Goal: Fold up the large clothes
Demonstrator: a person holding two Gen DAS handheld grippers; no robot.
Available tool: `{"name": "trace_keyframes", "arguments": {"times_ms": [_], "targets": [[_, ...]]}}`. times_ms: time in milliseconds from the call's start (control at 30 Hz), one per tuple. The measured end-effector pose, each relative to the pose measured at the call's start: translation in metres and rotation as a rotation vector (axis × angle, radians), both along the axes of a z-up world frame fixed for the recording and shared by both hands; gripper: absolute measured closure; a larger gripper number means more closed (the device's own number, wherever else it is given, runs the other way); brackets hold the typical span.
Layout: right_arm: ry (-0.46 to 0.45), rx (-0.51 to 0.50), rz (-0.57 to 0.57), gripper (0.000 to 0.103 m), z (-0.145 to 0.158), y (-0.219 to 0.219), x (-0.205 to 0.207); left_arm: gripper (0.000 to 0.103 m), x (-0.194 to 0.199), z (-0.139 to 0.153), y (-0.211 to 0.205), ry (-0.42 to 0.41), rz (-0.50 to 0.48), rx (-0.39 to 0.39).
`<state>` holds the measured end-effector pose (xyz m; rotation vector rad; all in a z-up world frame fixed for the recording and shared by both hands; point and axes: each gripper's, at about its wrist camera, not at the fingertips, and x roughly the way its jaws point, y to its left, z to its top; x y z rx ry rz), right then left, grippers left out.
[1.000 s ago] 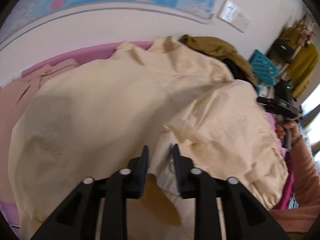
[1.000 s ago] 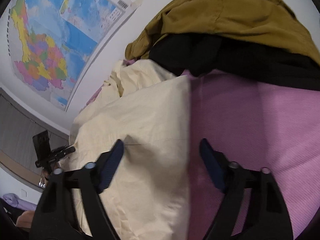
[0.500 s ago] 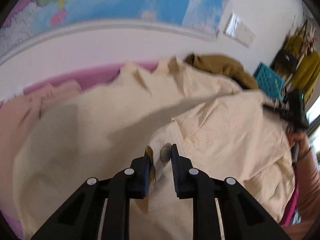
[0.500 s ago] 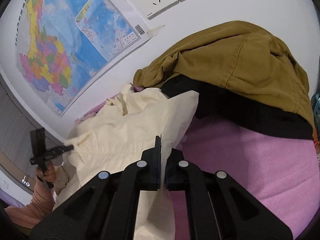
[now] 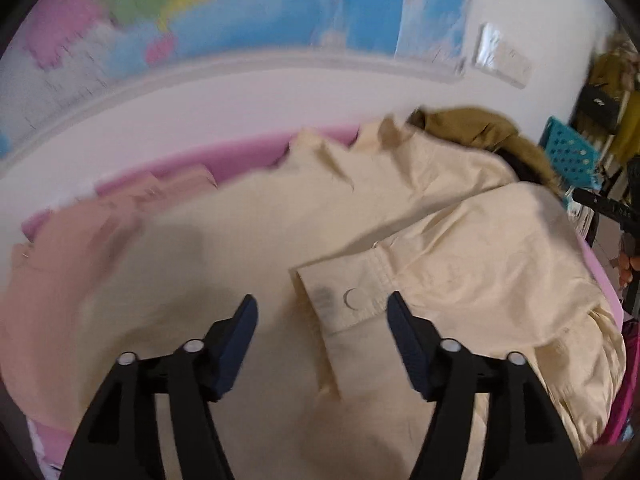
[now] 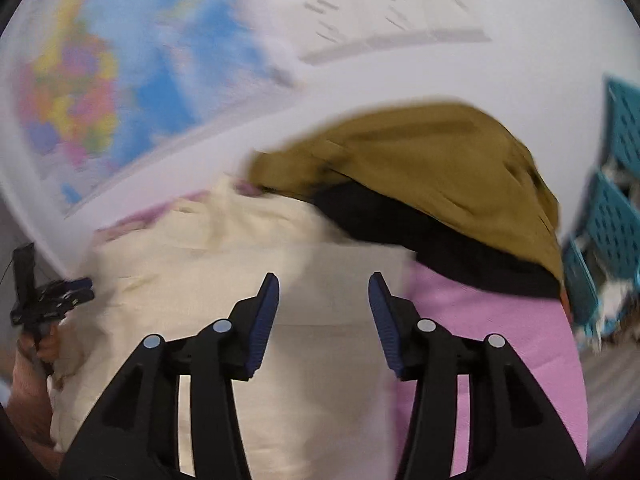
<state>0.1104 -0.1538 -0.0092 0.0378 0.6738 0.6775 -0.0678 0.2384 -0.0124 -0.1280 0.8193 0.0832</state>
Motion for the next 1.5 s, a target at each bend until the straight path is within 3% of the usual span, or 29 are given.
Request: {"name": "trace_keyframes", "arguments": {"times_ms": [167, 400, 500, 600, 633, 700, 767, 800, 833, 867, 1000, 1100, 1200, 1333, 1500], "targets": [[0.014, -0.025, 0.343, 0.045, 0.003, 0.082, -0.051, 0.024, -0.064, 0.029, 0.019, -0.113, 0.061, -0.035], [0.181, -0.076, 0.801, 0.041, -0.045, 0.228, -0.129, 0.023, -0.145, 0.042, 0.064, -0.188, 0.232, -0.070], [0.215, -0.077, 0.922, 0.030, -0.057, 0.285, -0.156, 0.023, -0.163, 0.040, 0.076, -0.192, 0.285, -0.095], [0.171, -0.101, 0.953, 0.025, -0.066, 0.338, -0.171, 0.023, -0.177, 0.039, 0.083, -0.198, 0.318, -0.114], [0.201, -0.103, 0.946, 0.024, -0.072, 0.352, -0.170, 0.023, -0.184, 0.039, 0.085, -0.203, 0.325, -0.121], [0.271, -0.095, 0.961, 0.032, -0.082, 0.372, -0.169, 0.022, -0.191, 0.038, 0.086, -0.208, 0.335, -0.126], [0.291, -0.089, 0.975, 0.055, -0.088, 0.386, -0.171, 0.022, -0.198, 0.038, 0.089, -0.210, 0.342, -0.133], [0.293, -0.083, 0.982, 0.087, -0.088, 0.387, -0.171, 0.022, -0.201, 0.037, 0.090, -0.212, 0.346, -0.135], [0.319, -0.050, 1.001, 0.099, -0.085, 0.385, -0.169, 0.022, -0.204, 0.037, 0.091, -0.214, 0.351, -0.136], [0.341, -0.001, 1.009, 0.099, -0.077, 0.379, -0.164, 0.022, -0.208, 0.038, 0.093, -0.221, 0.353, -0.137], [0.251, 0.130, 0.974, 0.100, -0.015, 0.344, -0.150, 0.022, -0.219, 0.045, 0.099, -0.270, 0.339, -0.177], [0.137, 0.204, 0.885, 0.100, 0.041, 0.301, -0.123, 0.022, -0.222, 0.057, 0.098, -0.333, 0.306, -0.211], [0.076, 0.248, 0.772, 0.100, 0.082, 0.252, -0.095, 0.021, -0.216, 0.068, 0.088, -0.361, 0.268, -0.195], [0.001, 0.270, 0.567, 0.100, 0.113, 0.174, -0.044, 0.021, -0.194, 0.069, 0.068, -0.345, 0.187, -0.189], [0.026, 0.249, 0.351, 0.100, 0.101, 0.093, 0.006, 0.021, -0.142, 0.048, 0.034, -0.243, 0.083, -0.174]]}}
